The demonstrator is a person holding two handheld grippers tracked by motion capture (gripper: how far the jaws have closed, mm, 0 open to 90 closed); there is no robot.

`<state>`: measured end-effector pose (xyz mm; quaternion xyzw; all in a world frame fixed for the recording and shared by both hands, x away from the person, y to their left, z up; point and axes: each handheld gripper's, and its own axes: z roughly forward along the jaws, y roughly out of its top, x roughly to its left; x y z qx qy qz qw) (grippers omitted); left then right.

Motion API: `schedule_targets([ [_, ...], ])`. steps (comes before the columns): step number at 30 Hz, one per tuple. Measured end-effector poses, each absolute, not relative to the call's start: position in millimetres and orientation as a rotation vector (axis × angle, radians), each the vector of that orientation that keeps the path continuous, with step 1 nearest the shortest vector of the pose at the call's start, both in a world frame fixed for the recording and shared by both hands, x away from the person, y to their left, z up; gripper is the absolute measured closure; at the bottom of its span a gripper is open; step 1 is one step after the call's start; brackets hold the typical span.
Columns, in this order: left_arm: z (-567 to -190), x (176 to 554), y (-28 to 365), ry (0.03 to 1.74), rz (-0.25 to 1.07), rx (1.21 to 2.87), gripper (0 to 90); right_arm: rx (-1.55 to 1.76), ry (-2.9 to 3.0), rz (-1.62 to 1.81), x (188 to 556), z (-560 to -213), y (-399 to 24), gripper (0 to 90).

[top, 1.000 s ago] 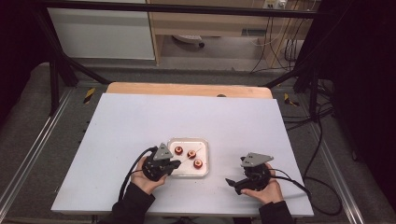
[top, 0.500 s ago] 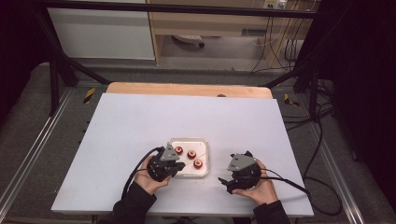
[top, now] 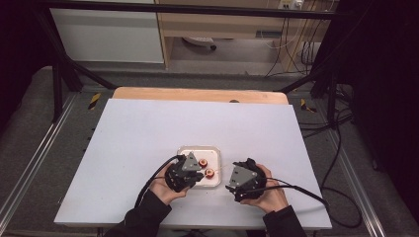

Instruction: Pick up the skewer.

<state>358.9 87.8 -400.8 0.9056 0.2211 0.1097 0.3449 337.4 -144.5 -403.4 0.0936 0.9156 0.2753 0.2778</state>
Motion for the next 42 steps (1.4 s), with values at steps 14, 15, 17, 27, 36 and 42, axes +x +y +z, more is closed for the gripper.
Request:
schedule_targets([
  [14,-398.7,357.9,62.9,0.509,0.23,2.401,88.3,-0.056,2.452,0.587,335.9,-408.6,-132.7,43.4],
  [15,-398.6,357.6,61.2,0.504,0.228,2.402,88.3,-0.081,2.452,0.575,336.0,-409.3,-132.7,45.1],
  [17,-398.5,357.3,59.4,0.5,0.225,2.405,88.3,-0.112,2.446,0.551,335.2,-411.2,-132.2,49.1],
  [27,-394.2,353.5,44.9,0.444,0.214,2.427,88.3,-0.27,2.413,0.446,331.7,-418.0,-132.1,66.7],
  [36,-395.9,350.3,37.1,0.416,0.2,2.437,88.3,-0.38,2.408,0.395,329.9,-420.5,-132.5,78.9],
  [42,-396.1,349.2,36.7,0.405,0.191,2.444,88.3,-0.381,2.414,0.366,328.2,-422.9,-132.5,85.1],
])
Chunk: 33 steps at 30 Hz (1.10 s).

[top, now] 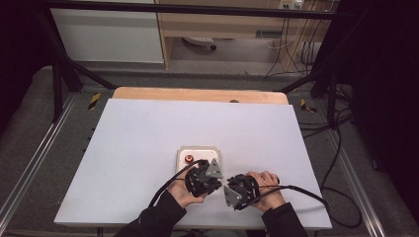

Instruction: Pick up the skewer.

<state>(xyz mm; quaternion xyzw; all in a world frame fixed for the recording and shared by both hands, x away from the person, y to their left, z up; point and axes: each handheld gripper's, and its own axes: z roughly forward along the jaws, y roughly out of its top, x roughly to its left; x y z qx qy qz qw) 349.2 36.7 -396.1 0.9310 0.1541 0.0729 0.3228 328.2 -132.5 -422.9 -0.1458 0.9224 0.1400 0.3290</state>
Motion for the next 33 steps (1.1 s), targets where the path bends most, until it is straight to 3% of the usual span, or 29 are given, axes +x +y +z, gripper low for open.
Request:
schedule_targets([
  [12,-397.2,352.0,37.1,0.405,0.173,2.45,87.6,-0.41,2.398,0.332,327.0,-423.6,-132.0,89.1],
  [15,-395.9,355.3,41.0,0.43,0.149,2.466,81.8,-0.414,2.391,0.28,326.9,-424.7,-132.3,89.1],
  [20,-396.5,359.6,45.6,0.457,0.103,2.524,79.3,-0.418,2.379,0.238,326.6,-424.7,-131.3,89.0],
  [33,-405.0,358.4,30.9,0.437,0.063,2.629,86.5,-0.503,2.341,0.172,322.8,-426.1,-124.0,88.9],
])
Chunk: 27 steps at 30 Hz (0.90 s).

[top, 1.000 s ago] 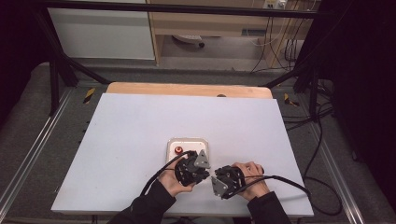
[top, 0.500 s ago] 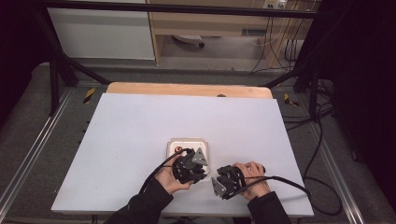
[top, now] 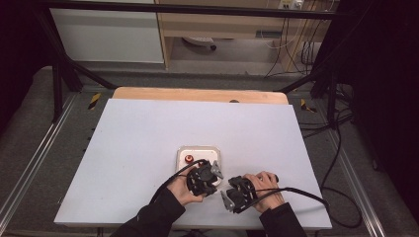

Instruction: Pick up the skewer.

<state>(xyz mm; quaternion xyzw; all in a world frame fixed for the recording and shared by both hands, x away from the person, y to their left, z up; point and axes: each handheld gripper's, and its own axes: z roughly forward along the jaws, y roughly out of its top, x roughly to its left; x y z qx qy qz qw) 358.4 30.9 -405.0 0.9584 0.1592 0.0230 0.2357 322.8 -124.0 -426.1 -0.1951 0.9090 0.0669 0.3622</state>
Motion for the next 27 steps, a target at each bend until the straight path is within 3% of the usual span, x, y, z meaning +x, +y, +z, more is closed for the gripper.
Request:
schedule_targets([
  [15,-406.2,356.6,26.3,0.46,0.117,2.655,88.7,-0.477,2.344,0.178,320.8,-425.4,-125.1,87.8],
  [20,-404.8,356.5,33.4,0.489,0.127,2.629,88.7,-0.369,2.381,0.237,324.2,-420.0,-128.7,70.0],
  [21,-404.8,356.5,33.4,0.489,0.127,2.629,88.7,-0.369,2.381,0.237,324.2,-420.0,-128.7,70.0],
  [22,-403.9,356.3,38.7,0.504,0.152,2.612,88.7,-0.28,2.399,0.288,325.7,-416.5,-132.6,63.3],
  [27,-402.8,355.5,52.6,0.533,0.172,2.598,88.7,0.001,2.422,0.451,333.3,-408.8,-145.9,47.0],
])
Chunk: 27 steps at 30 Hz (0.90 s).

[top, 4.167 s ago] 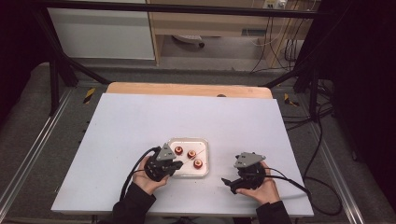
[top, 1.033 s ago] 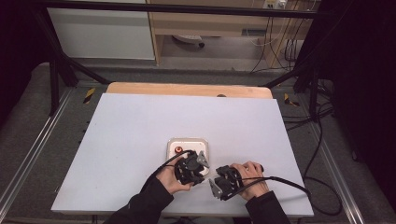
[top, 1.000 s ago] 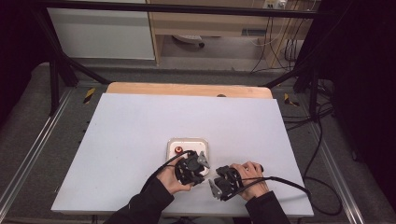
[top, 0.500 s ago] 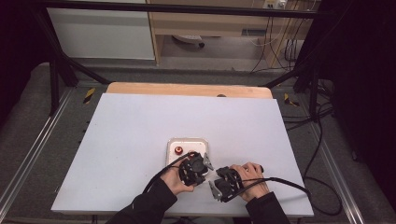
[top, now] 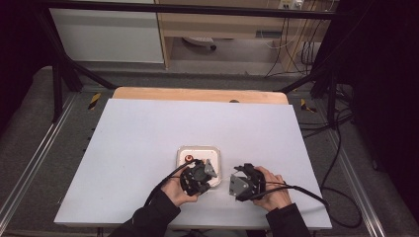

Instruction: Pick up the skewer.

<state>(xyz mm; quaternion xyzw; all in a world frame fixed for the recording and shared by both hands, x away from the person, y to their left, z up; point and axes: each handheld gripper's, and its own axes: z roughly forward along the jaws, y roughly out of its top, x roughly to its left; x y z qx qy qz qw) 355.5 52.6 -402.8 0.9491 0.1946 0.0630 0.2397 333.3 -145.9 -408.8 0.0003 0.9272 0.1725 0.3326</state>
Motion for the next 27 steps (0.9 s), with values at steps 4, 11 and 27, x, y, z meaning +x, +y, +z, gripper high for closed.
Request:
schedule_targets([
  [4,-403.2,354.1,61.7,0.546,0.177,2.59,88.6,0.227,2.441,0.564,340.8,-407.7,-157.2,36.4],
  [11,-404.2,350.3,86.9,0.607,0.211,2.531,88.5,0.513,2.473,0.719,350.0,-412.9,-172.4,23.8],
  [27,-410.5,339.8,143.8,0.755,0.302,2.298,88.4,0.934,2.525,0.91,362.0,-416.0,-184.0,5.4],
])
